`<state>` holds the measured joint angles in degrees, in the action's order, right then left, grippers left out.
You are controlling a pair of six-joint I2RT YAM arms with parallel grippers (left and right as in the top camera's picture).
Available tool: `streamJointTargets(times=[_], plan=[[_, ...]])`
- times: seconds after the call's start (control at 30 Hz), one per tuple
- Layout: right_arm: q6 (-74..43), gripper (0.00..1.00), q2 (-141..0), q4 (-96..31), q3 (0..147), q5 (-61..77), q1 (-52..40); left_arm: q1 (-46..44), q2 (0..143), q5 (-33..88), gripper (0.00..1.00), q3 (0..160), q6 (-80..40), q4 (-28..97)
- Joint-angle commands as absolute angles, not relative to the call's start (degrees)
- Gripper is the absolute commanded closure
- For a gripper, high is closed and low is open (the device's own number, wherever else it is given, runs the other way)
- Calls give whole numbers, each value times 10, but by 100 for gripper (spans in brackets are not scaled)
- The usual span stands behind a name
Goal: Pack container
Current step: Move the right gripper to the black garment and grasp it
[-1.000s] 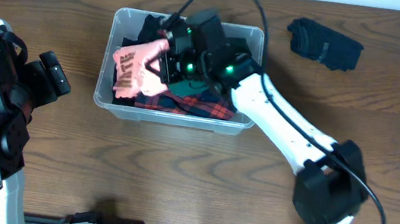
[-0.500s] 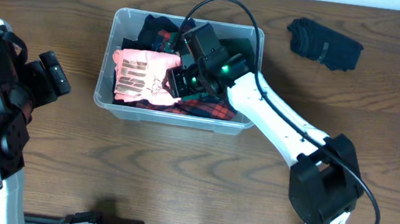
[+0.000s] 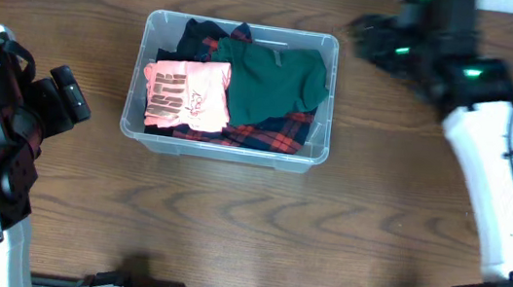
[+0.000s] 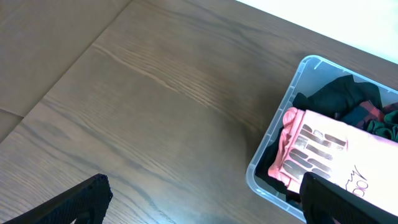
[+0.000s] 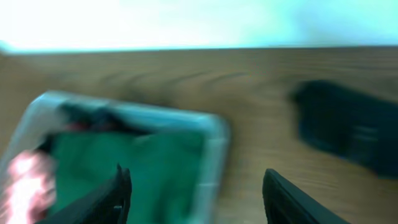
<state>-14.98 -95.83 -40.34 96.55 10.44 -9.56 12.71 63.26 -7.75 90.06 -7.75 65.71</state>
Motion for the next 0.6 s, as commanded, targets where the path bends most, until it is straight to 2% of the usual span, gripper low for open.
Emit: streamJointTargets(times=[0.0,0.13,0.23,0.57], plan=[[-136,33,-988,-414,962,97,-16,130,633,-82,2,902,-85,658],[-136,30,-1038,-405,962,106,66,130,633,-82,2,902,-84,658],[-136,30,-1091,-386,962,171,114,130,633,-82,2,902,-85,658],[-218,28,-1247,-285,962,253,210,130,633,-82,2,902,-85,658]])
